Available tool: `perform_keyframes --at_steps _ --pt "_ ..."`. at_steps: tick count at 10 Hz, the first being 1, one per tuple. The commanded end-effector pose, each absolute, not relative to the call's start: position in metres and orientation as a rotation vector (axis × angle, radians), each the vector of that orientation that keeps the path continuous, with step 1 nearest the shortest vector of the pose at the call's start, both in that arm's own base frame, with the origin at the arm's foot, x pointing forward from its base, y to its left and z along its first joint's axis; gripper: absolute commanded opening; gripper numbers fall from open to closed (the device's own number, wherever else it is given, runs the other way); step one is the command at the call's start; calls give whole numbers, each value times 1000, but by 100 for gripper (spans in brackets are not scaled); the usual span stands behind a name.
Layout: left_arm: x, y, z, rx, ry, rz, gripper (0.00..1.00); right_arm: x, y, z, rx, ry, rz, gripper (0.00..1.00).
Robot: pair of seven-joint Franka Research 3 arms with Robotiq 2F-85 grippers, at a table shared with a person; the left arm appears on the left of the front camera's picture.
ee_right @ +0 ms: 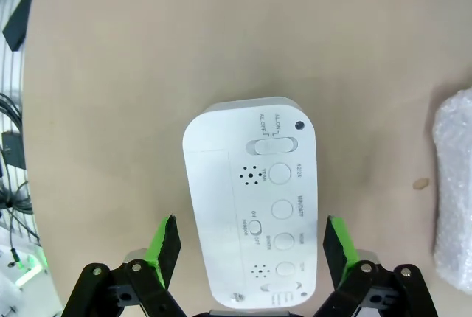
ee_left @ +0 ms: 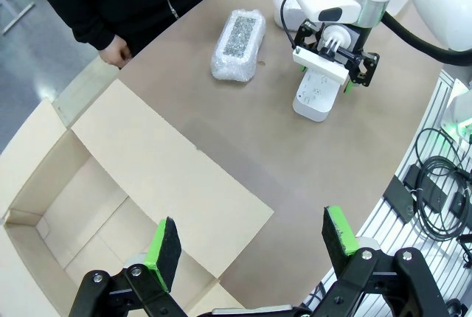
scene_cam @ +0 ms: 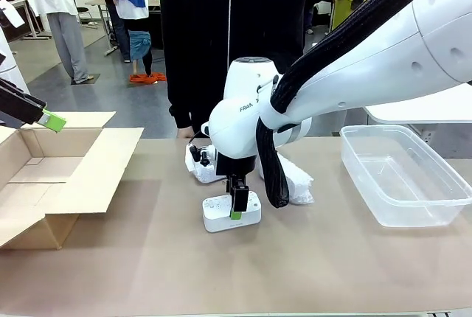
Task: Separate and place wrapped and unwrapped clocks.
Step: Pick up the Digital clock indicated by the person.
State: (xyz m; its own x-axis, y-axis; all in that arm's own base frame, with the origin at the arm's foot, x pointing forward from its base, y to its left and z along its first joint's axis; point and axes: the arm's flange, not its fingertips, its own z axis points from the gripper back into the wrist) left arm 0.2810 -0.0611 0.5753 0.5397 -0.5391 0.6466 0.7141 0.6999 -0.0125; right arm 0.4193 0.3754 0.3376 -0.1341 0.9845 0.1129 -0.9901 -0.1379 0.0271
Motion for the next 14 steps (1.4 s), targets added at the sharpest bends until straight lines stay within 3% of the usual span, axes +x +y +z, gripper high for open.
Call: perform_keyframes --at_steps 1,9,10,11,12,13,14 --pt "281 -61 575 -306 -658 -762 100 424 379 331 73 -43 1698 100" --pt "281 -61 575 -306 -658 -762 100 429 383 309 59 -66 1708 98" --pt "281 -61 575 -306 -658 -762 100 427 383 309 49 -62 1709 82" --pt "281 -61 575 -306 -658 -762 100 427 383 309 50 -69 1708 80" --pt "281 -61 575 -306 -658 -762 100 427 383 309 69 -66 1719 64" --pt "281 -61 575 -306 -658 -762 100 426 382 311 68 -57 1716 62" --pt "281 -61 575 -306 -658 -762 100 426 381 312 76 -44 1715 45"
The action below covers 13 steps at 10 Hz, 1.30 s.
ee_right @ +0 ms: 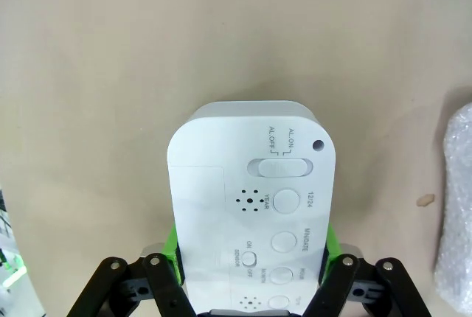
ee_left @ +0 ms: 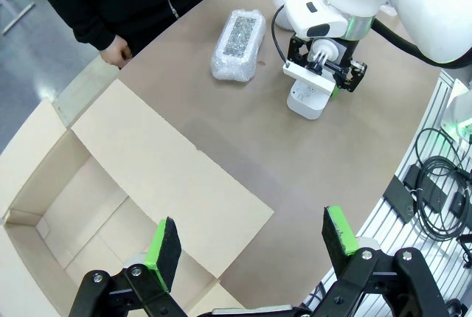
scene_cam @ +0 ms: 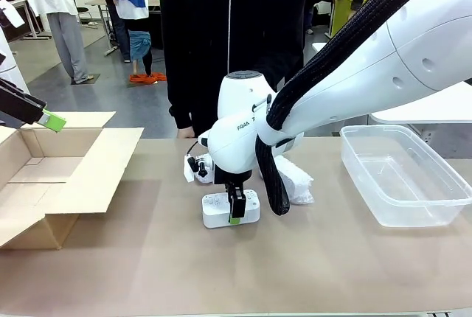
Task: Separate and place wrapped and unwrapped clocks.
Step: Pick up the Digital clock indicated by the person.
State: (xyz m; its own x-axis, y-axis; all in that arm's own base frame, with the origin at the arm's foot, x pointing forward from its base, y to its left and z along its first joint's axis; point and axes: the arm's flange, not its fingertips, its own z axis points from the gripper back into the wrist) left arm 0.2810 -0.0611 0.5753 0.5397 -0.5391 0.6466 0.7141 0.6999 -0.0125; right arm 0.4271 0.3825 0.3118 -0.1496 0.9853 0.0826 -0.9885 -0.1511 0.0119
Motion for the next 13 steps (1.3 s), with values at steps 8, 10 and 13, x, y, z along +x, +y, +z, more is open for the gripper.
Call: perform_keyframes --at_steps 8,10,13 --pt "281 -61 575 -306 -658 -762 100 371 377 526 24 -137 1536 27" --pt "281 -61 575 -306 -658 -762 100 369 373 554 21 -234 1485 27" --pt "281 -61 575 -306 -658 -762 100 365 374 559 3 -192 1528 27"
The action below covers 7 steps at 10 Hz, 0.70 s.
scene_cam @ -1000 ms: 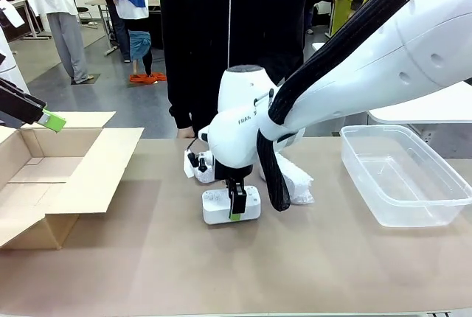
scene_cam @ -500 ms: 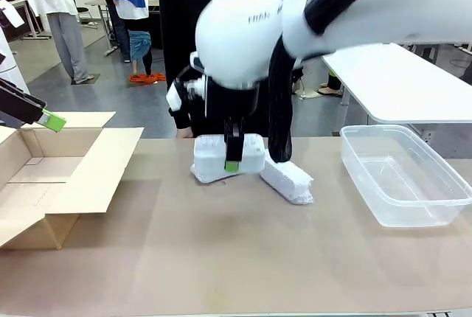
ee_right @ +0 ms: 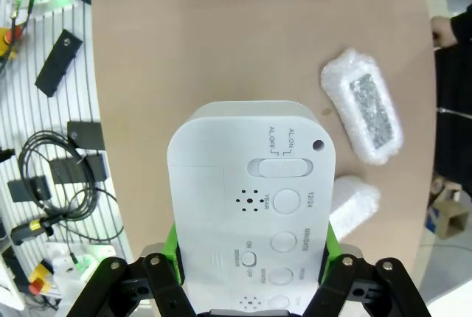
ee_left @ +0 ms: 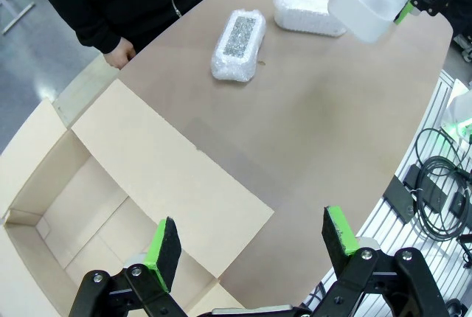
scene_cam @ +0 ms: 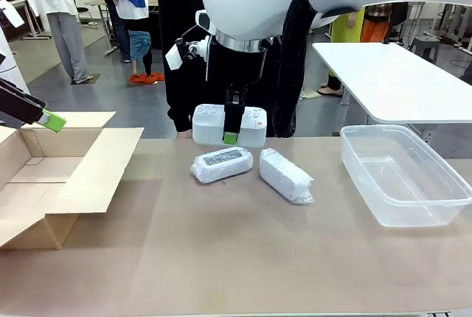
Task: Separate and place wrapped and unwrapped clocks.
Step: Pick up the Digital clock indicated by the person, then if the picked Digital clock is wrapped, place it in the Package Box ; if not, place it in the Organizing box.
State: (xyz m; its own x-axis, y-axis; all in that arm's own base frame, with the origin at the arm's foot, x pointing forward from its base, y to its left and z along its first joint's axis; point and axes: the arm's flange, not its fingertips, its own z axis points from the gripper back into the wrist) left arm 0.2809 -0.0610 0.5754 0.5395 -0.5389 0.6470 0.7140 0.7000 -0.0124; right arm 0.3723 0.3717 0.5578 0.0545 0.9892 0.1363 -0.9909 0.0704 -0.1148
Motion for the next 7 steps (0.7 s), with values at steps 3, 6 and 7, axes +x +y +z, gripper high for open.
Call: perform_keyframes --at_steps 3,6,7 --pt "281 -61 575 -306 -658 -762 100 365 374 559 3 -192 1528 27" --pt "281 -61 575 -306 -658 -762 100 365 374 559 3 -192 1528 27" --pt "281 -61 575 -306 -658 -762 100 365 374 559 3 -192 1528 27"
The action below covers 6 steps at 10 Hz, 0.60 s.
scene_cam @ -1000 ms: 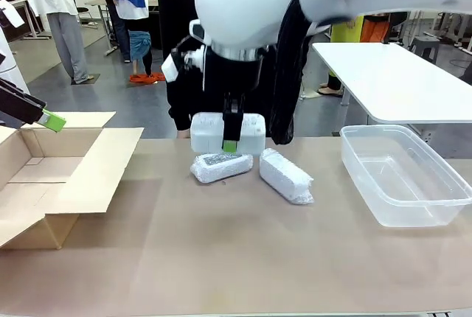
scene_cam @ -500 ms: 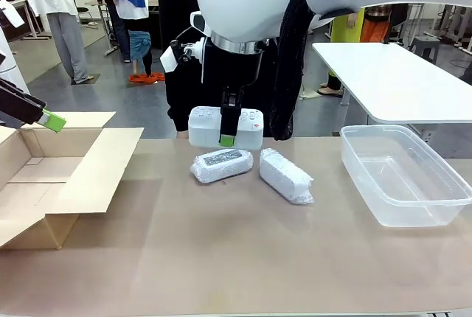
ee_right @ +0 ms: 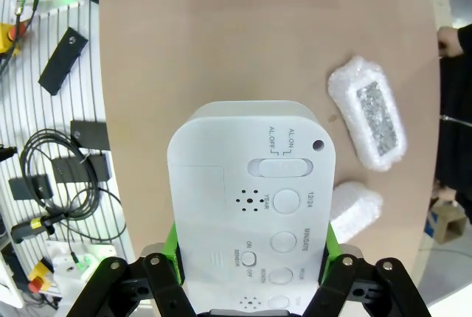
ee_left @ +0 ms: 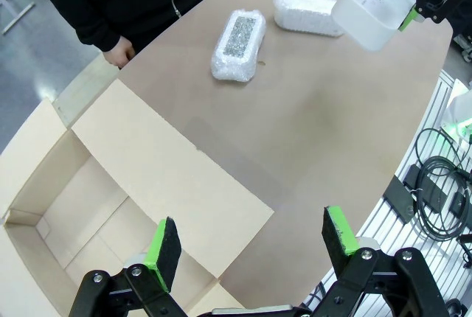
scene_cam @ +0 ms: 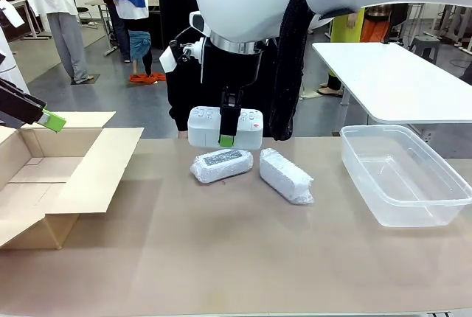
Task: Separate and place wrapped and unwrapped clocks.
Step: If the picked Digital clock is wrapped, place it in the Package Box ; if not, place it in the Organizing box.
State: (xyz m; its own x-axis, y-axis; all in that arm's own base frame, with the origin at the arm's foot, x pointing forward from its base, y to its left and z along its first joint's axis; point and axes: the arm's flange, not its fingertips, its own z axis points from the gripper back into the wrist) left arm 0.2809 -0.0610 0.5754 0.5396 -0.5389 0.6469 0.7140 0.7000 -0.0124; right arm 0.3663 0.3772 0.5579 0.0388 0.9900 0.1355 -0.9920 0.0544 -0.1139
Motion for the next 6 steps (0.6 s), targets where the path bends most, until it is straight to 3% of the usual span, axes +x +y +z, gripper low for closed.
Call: perform_keyframes --at_steps 1,6 --pt "281 -61 575 -306 -658 -762 100 365 374 559 3 -192 1528 27" --pt "281 -61 575 -306 -658 -762 100 365 374 559 3 -192 1528 27"
